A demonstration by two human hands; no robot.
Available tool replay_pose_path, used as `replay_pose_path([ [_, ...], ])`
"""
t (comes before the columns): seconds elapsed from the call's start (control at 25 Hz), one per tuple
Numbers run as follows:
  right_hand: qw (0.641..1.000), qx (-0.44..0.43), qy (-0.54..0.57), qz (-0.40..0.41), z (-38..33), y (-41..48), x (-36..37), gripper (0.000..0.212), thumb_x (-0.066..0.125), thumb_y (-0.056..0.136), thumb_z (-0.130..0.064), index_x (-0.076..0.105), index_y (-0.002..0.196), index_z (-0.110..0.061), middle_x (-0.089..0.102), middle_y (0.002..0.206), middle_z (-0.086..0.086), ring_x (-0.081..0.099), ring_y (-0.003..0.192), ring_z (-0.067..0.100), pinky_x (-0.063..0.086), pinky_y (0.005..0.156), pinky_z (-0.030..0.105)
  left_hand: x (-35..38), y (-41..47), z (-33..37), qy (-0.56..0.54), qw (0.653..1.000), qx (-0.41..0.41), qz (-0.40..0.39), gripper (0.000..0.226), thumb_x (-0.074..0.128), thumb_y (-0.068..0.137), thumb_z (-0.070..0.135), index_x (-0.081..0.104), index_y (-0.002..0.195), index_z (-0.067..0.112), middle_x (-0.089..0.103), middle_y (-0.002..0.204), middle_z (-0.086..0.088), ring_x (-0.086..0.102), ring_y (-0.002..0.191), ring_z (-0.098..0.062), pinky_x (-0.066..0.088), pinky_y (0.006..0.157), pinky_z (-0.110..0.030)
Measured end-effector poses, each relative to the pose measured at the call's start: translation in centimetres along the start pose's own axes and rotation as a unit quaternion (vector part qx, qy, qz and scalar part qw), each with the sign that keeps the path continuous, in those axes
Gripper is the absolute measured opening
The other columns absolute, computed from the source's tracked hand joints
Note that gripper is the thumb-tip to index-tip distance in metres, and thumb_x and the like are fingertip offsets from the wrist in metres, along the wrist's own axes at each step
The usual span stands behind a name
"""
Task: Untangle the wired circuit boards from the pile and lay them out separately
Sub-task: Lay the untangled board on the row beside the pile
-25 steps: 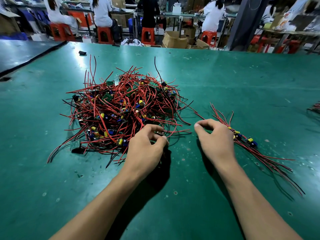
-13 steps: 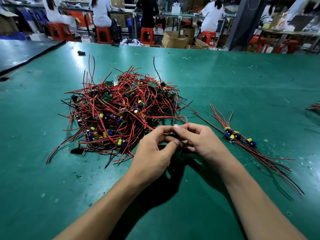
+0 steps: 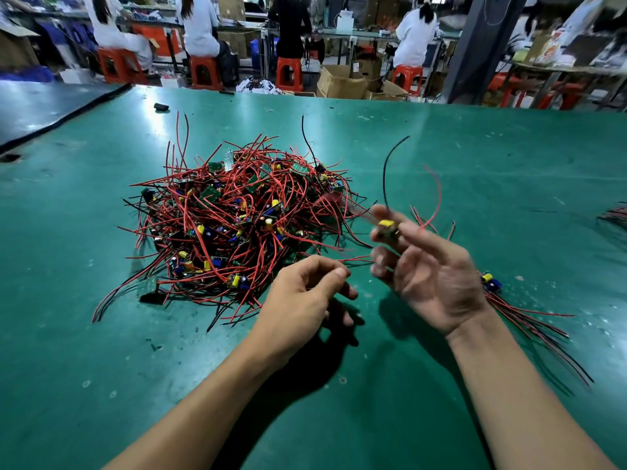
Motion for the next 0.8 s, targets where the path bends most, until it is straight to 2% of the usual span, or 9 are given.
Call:
replay_pose_path([
  [0.08,0.995,0.048,-0.084,-0.031,1.2,0.1,0.6,0.037,0.067,0.076,-0.016,0.073,0.112,-0.011,0.066,0.092,0.012,0.052,0.071,0.025,0.044,0.071,0.035,0.1,0.1,0.1,-0.102,0.994,-0.033,-0.012,0.029,0.050,0.101,0.026,0.062,0.099,-0.001,0.068,0.076,-0.016,0.062,0.050,-0.025,0.048,0.048,-0.026],
  [0.16,0.992,0.062,-0.107,-0.032,1.9,0.2,1.1,0.024,0.067,0.077,-0.008,0.076,0.100,-0.009,0.063,0.090,0.020,0.049,0.070,0.029,0.043,0.068,0.042,0.0,0.2,0.4,-0.149,0.987,-0.060,-0.033,0.037,0.051,0.099,0.036,0.063,0.099,0.001,0.065,0.070,-0.019,0.062,0.050,-0.027,0.050,0.048,-0.027],
  [0.28,0.991,0.053,-0.125,-0.018,2.1,0.2,1.2,0.016,0.070,0.078,-0.005,0.079,0.091,-0.010,0.067,0.081,0.008,0.055,0.064,0.016,0.047,0.058,0.023,-0.1,0.0,0.5,-0.113,0.990,-0.062,-0.050,0.039,0.061,0.092,0.036,0.061,0.103,-0.001,0.070,0.072,-0.020,0.068,0.056,-0.030,0.055,0.049,-0.028],
  [0.48,0.992,0.029,-0.120,0.009,2.8,0.6,1.3,0.017,0.076,0.077,-0.015,0.078,0.094,-0.014,0.073,0.093,0.010,0.063,0.074,0.016,0.053,0.061,0.023,-0.5,0.1,0.4,-0.126,0.990,-0.046,-0.037,0.035,0.067,0.087,0.027,0.060,0.105,-0.003,0.074,0.085,-0.019,0.073,0.069,-0.032,0.059,0.057,-0.032],
  [0.56,0.989,0.014,-0.145,0.029,2.9,0.7,1.5,0.018,0.080,0.077,-0.025,0.078,0.093,-0.016,0.071,0.092,0.009,0.059,0.068,0.012,0.050,0.057,0.020,-0.4,0.2,0.3,-0.129,0.990,-0.048,-0.041,0.027,0.067,0.088,0.017,0.060,0.104,-0.004,0.075,0.086,-0.019,0.073,0.069,-0.030,0.059,0.058,-0.031],
  [0.68,0.988,0.021,-0.146,0.055,2.8,0.8,1.3,0.023,0.072,0.082,-0.032,0.079,0.096,-0.015,0.058,0.085,0.016,0.050,0.054,0.010,0.046,0.049,0.021,-0.3,0.1,-0.1,-0.133,0.988,-0.056,-0.052,0.024,0.065,0.091,0.012,0.061,0.106,-0.006,0.074,0.086,-0.019,0.072,0.069,-0.028,0.059,0.061,-0.031],
  [0.8,0.980,0.027,-0.183,0.069,2.2,0.8,0.7,0.023,0.064,0.089,-0.032,0.080,0.099,-0.017,0.064,0.083,0.001,0.048,0.054,0.006,0.041,0.051,0.016,-0.2,0.1,-0.1,-0.138,0.987,-0.062,-0.060,0.022,0.064,0.092,0.012,0.063,0.108,-0.003,0.074,0.084,-0.017,0.072,0.069,-0.026,0.058,0.059,-0.029],
])
Point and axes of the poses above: each hand's wrist, its own y-axis towards the middle knuckle, its own x-axis out of the palm, z = x × y, the point moved 4 cm from there along y, towards the middle knuckle
